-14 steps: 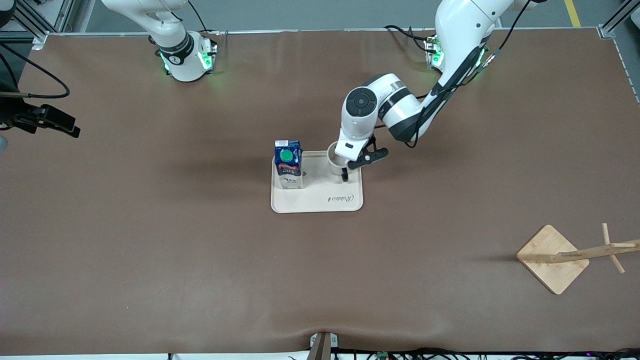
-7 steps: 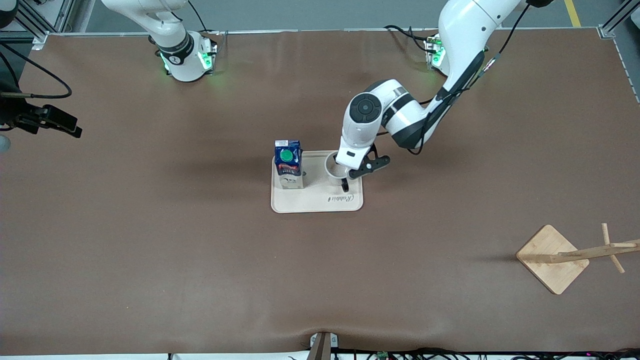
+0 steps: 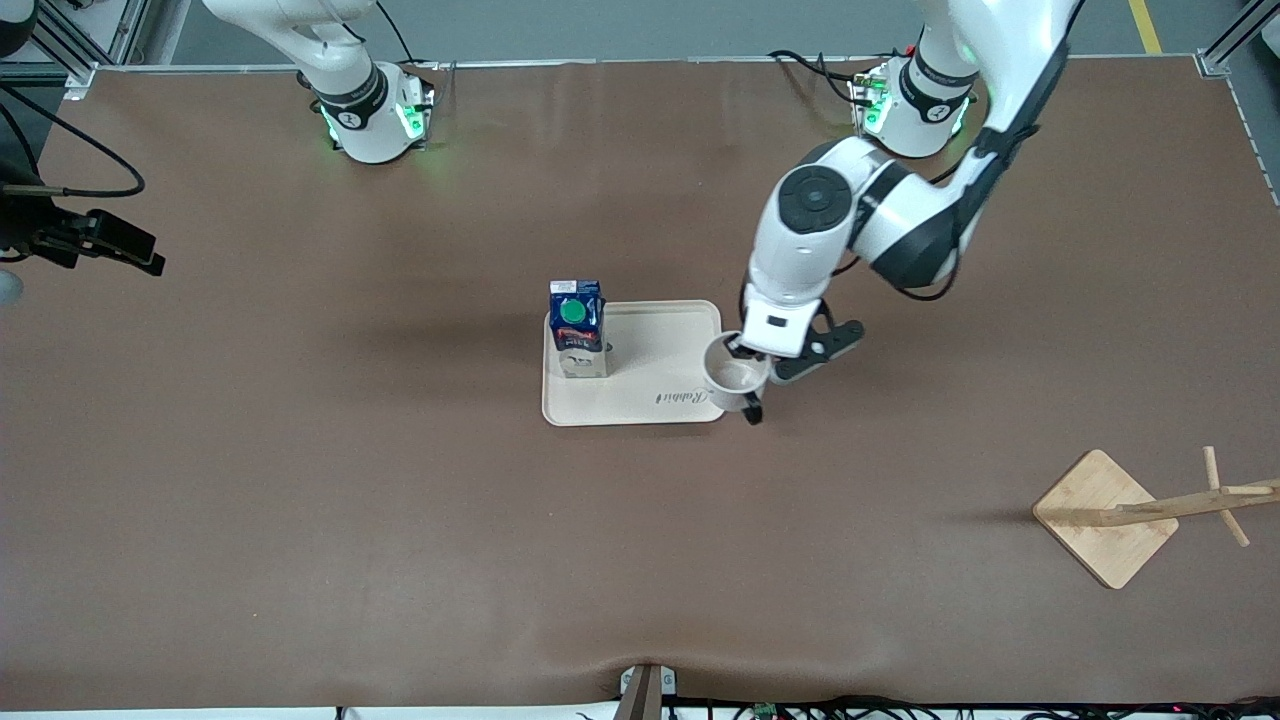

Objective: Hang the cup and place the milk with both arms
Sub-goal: 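Carry the mug with the left gripper toward the wooden stand, then hang the mug handle on the stand peg while the right gripper reaches the milk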

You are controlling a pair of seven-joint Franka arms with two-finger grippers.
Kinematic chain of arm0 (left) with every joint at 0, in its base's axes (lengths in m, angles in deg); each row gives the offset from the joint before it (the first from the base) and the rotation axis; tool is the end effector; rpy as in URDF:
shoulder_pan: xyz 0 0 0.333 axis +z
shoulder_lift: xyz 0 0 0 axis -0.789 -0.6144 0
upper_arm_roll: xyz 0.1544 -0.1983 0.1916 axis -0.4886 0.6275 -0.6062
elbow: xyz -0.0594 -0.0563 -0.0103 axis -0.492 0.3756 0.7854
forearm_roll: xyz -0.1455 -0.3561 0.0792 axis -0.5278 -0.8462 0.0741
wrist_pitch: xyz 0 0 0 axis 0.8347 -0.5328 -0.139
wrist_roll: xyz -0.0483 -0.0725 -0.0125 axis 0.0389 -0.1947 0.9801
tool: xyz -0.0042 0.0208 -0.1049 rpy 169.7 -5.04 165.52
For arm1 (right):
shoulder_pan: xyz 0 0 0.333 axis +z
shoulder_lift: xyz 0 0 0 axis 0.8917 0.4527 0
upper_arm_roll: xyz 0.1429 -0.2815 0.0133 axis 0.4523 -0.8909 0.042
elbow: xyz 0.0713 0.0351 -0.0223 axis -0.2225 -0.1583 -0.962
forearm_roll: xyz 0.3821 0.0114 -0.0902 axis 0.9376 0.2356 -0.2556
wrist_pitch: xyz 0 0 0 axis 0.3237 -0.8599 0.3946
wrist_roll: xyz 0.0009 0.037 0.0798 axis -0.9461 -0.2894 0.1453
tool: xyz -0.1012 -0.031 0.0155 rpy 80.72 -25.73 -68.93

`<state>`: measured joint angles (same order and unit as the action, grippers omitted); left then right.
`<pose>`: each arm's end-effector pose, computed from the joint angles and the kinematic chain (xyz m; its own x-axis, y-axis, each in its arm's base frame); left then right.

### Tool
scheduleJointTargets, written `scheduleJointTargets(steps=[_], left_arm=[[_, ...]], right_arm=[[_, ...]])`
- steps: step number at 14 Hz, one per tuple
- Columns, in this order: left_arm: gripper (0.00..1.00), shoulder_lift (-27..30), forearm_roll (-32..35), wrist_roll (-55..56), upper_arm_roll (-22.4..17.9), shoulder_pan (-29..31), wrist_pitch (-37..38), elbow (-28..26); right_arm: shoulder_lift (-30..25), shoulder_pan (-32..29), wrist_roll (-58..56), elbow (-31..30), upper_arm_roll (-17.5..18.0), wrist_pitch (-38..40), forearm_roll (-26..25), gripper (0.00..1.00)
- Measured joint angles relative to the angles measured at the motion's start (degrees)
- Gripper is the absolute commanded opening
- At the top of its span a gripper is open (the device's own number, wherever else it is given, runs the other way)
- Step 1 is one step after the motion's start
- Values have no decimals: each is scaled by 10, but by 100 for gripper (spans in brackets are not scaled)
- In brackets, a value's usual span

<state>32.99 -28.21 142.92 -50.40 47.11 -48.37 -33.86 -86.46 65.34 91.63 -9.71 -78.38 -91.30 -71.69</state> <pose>0.5355 -0.3419 0.3716 0.8746 0.4783 0.0793 0.4763 -0.8782 0.0441 0.5498 -0.0169 0.6217 0.9910 -0.1037 -0.0841 -0.1033 -0.9946 0.0089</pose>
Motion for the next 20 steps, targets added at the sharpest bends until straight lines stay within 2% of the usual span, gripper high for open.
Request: scheduleJointTargets(steps=[4,6,11,14,17,20], left_arm=[[0,51,0,-122,0,82,8,3],[0,66,0,-176,0,119,39,19],[0,69,0,-278,-2,186,84,79],[0,67,0,-362,-3,250,85,95],[0,63,0,-430,-4,301,85,108],[0,58,0,-465,-3,322,85,112]], right_arm=[[23,1,-2,0,0,0,0,100],[38,5,-3,0,1,-1,0,100],[96,13,-3,4,1,-4,0,100],[102,23,-3,5,1,-2,2,100],[102,62,17,7,3,1,26,100],[103,124,134,7,5,-10,81,100]])
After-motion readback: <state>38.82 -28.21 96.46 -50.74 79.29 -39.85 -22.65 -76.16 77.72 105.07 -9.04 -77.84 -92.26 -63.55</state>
